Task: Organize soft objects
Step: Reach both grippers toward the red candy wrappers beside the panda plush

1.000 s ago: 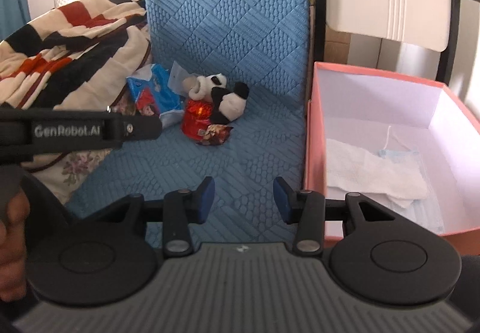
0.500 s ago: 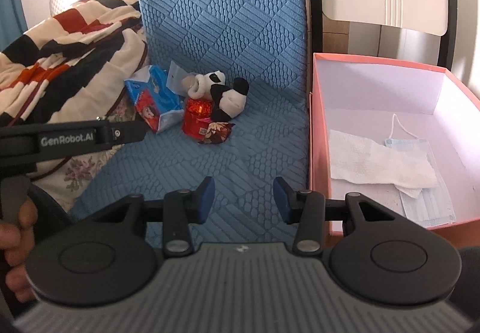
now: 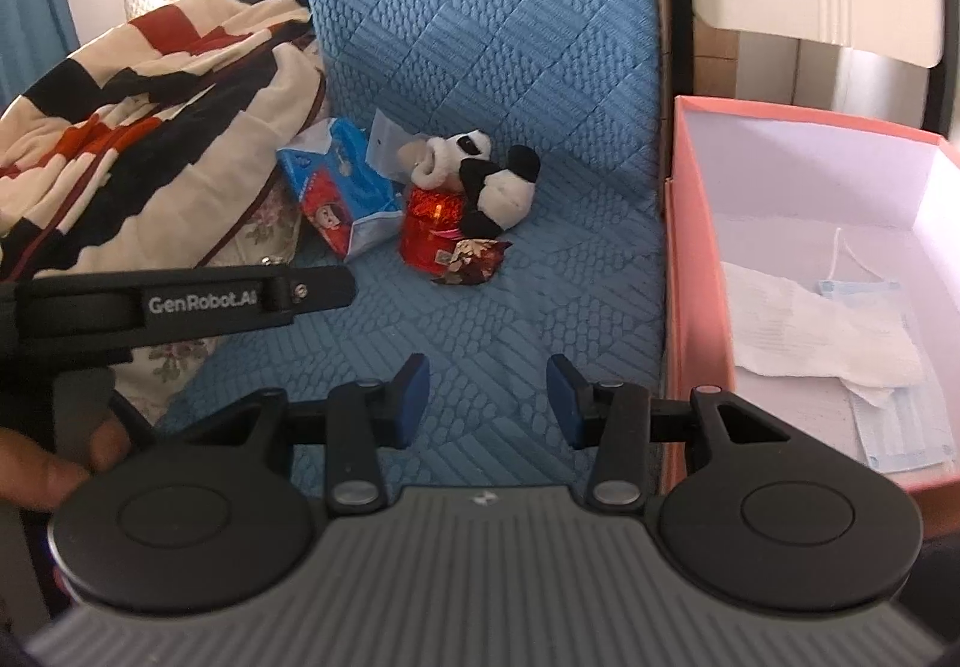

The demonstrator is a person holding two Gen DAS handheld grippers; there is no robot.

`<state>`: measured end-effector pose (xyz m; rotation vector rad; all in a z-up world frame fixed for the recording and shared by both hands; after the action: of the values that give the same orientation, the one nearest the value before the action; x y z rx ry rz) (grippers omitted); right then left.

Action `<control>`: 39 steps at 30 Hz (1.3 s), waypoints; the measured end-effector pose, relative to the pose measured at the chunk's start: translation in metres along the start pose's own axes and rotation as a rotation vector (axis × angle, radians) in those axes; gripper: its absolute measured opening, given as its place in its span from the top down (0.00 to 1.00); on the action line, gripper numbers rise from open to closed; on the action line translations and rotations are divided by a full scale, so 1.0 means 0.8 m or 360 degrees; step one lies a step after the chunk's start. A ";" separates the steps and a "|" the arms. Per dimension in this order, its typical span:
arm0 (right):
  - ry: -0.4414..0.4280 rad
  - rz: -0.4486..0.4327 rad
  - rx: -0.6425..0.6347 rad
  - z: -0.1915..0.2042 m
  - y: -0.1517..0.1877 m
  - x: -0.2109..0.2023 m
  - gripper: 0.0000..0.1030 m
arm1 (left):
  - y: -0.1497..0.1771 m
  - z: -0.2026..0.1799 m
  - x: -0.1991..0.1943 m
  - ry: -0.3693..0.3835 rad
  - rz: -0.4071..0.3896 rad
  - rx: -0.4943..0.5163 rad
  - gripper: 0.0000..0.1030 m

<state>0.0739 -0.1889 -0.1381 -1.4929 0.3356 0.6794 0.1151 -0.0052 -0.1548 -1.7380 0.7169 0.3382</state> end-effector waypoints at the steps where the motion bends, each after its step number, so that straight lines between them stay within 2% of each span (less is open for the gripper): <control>1: -0.0007 0.0009 -0.0002 0.001 -0.001 0.003 0.55 | -0.001 0.001 0.005 0.0001 0.0013 0.0010 0.51; 4: -0.0014 0.0021 -0.0035 0.006 -0.003 0.011 0.55 | -0.005 0.003 0.019 -0.0021 0.0035 0.0070 0.51; 12: -0.0045 0.0041 -0.0090 0.013 -0.017 0.040 0.55 | -0.025 0.024 0.052 0.0011 0.0079 0.0040 0.51; 19: -0.0053 0.0081 -0.0122 0.018 -0.034 0.078 0.55 | -0.036 0.043 0.103 -0.0063 0.0183 0.0076 0.51; 23: -0.0069 0.0114 -0.0097 0.018 -0.045 0.101 0.56 | -0.049 0.055 0.123 -0.0007 0.0229 -0.0027 0.51; 29: -0.0068 0.0116 -0.0152 0.024 -0.058 0.127 0.56 | -0.060 0.071 0.150 0.0010 0.0270 -0.0178 0.51; 35: -0.0087 0.0153 -0.0145 0.023 -0.071 0.156 0.56 | -0.071 0.085 0.164 -0.0021 0.0246 -0.0282 0.51; 39: -0.0120 0.0188 -0.0029 0.015 -0.081 0.177 0.56 | -0.077 0.101 0.170 -0.0022 0.0236 -0.0414 0.53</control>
<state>0.2200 -0.1440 -0.1697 -1.4693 0.3623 0.8326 0.2696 0.0409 -0.2079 -1.9283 0.8227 0.5651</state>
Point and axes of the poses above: each gripper's, at about its wrist camera, not at the fingertips, and x roughly the way its jaws point, z to its left, y to its underside, the point moved 2 cm from there along x, roughly the way its jaws point, and after that the axes turned 4 degrees about y, right-handed, at the moved point
